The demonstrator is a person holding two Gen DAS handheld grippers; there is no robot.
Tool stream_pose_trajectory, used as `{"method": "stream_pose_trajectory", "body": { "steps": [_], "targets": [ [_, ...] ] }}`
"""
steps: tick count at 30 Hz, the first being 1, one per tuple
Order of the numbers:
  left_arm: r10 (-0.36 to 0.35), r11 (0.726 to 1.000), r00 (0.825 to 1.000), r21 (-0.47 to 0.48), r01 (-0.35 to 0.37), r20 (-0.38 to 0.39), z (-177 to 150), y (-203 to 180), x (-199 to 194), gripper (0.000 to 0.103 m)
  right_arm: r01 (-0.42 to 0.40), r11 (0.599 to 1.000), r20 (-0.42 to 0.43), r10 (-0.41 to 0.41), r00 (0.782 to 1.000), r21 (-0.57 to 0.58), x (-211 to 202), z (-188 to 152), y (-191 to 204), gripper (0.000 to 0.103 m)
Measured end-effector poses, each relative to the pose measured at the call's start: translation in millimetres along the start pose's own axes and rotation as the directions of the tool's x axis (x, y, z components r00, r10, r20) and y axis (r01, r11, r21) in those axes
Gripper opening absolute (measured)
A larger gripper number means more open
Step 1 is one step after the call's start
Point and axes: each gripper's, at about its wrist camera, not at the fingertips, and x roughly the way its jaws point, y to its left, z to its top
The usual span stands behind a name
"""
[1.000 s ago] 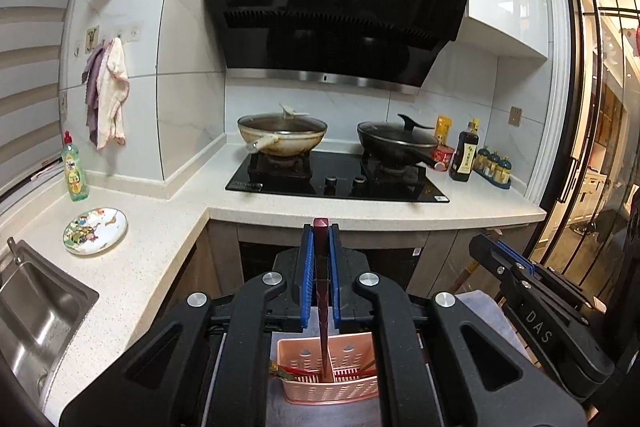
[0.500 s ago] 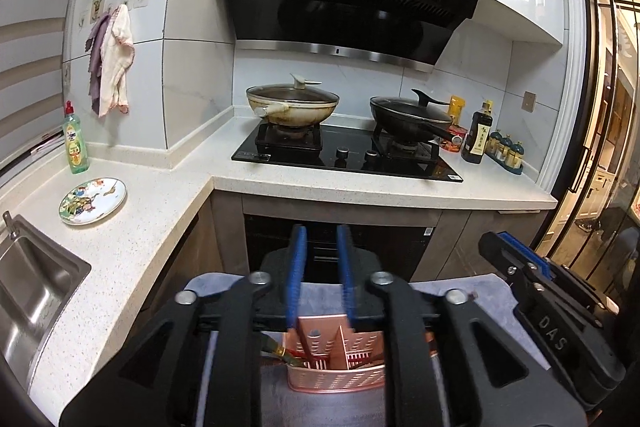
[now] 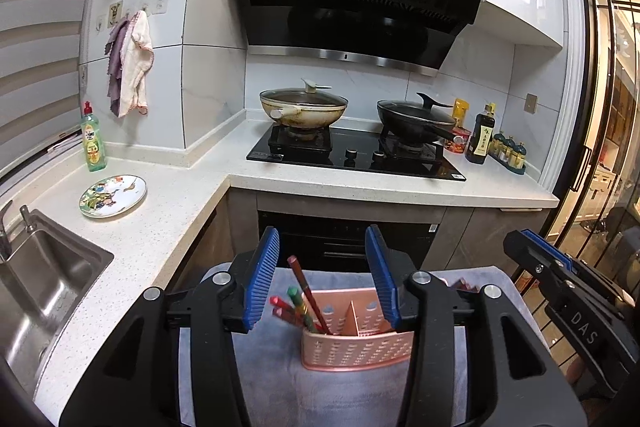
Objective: Organize utensils
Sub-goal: 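Open both tools to drop the chopsticks into the pink basket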
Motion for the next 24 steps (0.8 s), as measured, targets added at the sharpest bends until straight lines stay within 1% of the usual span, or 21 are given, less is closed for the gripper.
{"method": "stream_pose_trajectory", "body": {
  "steps": [3,6,8,10,13,14,18,20,24],
  "targets": [
    [0.006,1.000,1.000,0.013,-0.006,-0.001,-7,1,-13,0.043,-0.005,1.000,-0.003,0.005,1.000,-0.012,-18,-9,5,0.018],
    [0.010,1.000,1.000,0.025,-0.010,-0.010,-19,3,-32,0.046,-0.021,1.000,-0.013,0.021,1.000,-0.015,-37,-21,8,0.018],
    [0.013,0.999,1.000,0.034,-0.012,-0.020,-28,4,-43,0.051,-0.027,0.999,-0.030,0.026,0.999,-0.021,-48,-32,10,0.018],
    [0.022,0.999,0.999,0.044,-0.020,-0.030,-43,5,-55,0.055,-0.033,0.999,-0.054,0.031,0.998,-0.032,-61,-46,13,0.018],
    [0.029,0.998,0.998,0.060,-0.026,-0.050,-64,7,-69,0.055,-0.034,0.998,-0.092,0.029,0.995,-0.050,-78,-72,19,0.018],
    [0.031,0.998,0.997,0.064,-0.027,-0.068,-74,9,-74,0.055,-0.031,0.998,-0.104,0.024,0.994,-0.058,-83,-79,20,0.019],
    [0.034,0.997,0.992,0.071,-0.025,-0.120,-106,13,-87,0.055,-0.002,0.995,-0.147,-0.012,0.989,-0.095,-103,-120,25,0.020],
    [0.038,0.997,0.989,0.076,-0.027,-0.140,-122,14,-92,0.055,-0.001,0.997,-0.175,-0.013,0.984,-0.078,-112,-140,24,0.025],
    [0.055,0.995,0.983,0.095,-0.039,-0.175,-153,13,-101,0.055,-0.003,0.999,-0.225,-0.008,0.974,-0.049,-124,-170,21,0.025]
  ]
}}
